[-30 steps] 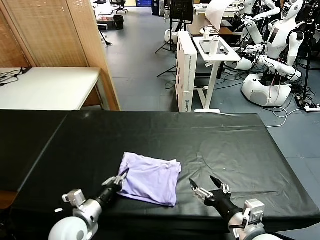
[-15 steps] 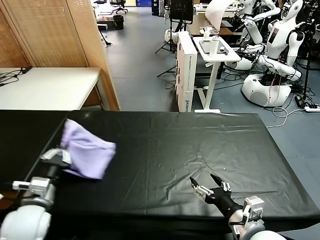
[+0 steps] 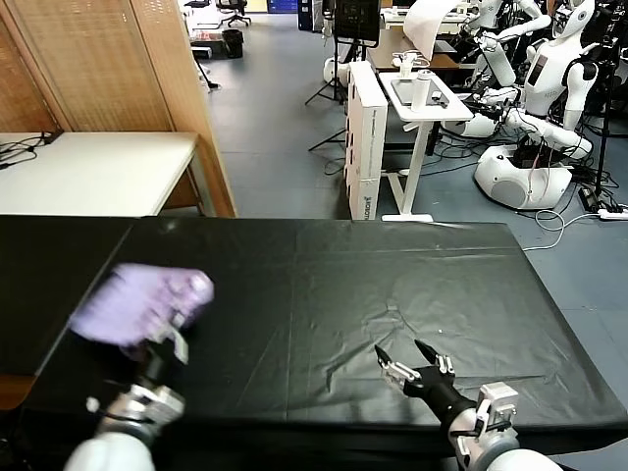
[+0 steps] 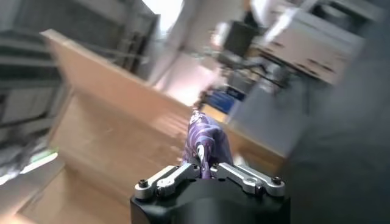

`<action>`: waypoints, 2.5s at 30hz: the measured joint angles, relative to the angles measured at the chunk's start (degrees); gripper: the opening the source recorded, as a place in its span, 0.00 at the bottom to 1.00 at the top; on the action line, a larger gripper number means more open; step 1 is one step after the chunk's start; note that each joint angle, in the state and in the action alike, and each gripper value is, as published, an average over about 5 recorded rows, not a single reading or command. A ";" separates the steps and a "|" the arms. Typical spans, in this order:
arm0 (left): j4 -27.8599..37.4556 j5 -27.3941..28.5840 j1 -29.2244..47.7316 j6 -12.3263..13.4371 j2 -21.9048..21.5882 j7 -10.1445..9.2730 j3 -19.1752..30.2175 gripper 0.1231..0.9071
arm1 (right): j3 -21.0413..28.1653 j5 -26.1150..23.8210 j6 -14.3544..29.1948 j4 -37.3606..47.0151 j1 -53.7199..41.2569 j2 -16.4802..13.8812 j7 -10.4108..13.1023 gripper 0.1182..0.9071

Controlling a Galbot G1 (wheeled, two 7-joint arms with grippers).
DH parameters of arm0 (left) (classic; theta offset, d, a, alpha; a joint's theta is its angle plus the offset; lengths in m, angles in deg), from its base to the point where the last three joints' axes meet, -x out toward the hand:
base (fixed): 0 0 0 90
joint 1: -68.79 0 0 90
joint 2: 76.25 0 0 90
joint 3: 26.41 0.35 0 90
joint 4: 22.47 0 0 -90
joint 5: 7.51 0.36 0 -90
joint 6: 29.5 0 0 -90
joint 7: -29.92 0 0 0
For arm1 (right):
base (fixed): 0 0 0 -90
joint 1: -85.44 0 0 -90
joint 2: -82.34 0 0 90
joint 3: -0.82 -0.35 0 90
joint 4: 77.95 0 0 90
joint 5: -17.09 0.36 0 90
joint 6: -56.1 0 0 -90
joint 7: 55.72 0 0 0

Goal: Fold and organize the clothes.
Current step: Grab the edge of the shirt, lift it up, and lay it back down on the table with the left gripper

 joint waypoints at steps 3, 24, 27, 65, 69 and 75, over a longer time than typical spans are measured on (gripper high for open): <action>0.44 -7.17 -0.05 -3.59 0.62 -0.19 5.72 0.08 | 0.01 -0.01 0.00 0.00 -0.05 0.03 0.02 1.00; 1.53 -48.69 10.37 -10.92 3.05 -8.34 13.22 0.08 | 0.33 -0.83 -0.06 -1.12 1.50 0.83 0.01 1.00; 2.83 -50.91 12.85 -10.13 3.70 -8.95 13.91 0.08 | 0.24 -1.29 -0.04 -1.48 2.16 1.17 -0.05 1.00; 15.16 -55.61 27.00 -5.38 13.52 -9.92 27.26 0.79 | -1.68 -4.12 0.29 -3.58 6.40 3.83 -0.25 1.00; 14.79 -56.00 26.52 -4.05 13.96 -9.38 27.10 0.98 | -1.48 -4.86 0.42 -3.26 5.88 3.34 -0.73 1.00; 11.61 -50.17 25.04 -2.84 12.33 -5.77 23.50 1.00 | 0.51 -12.94 3.68 -1.60 3.90 1.86 -5.32 1.00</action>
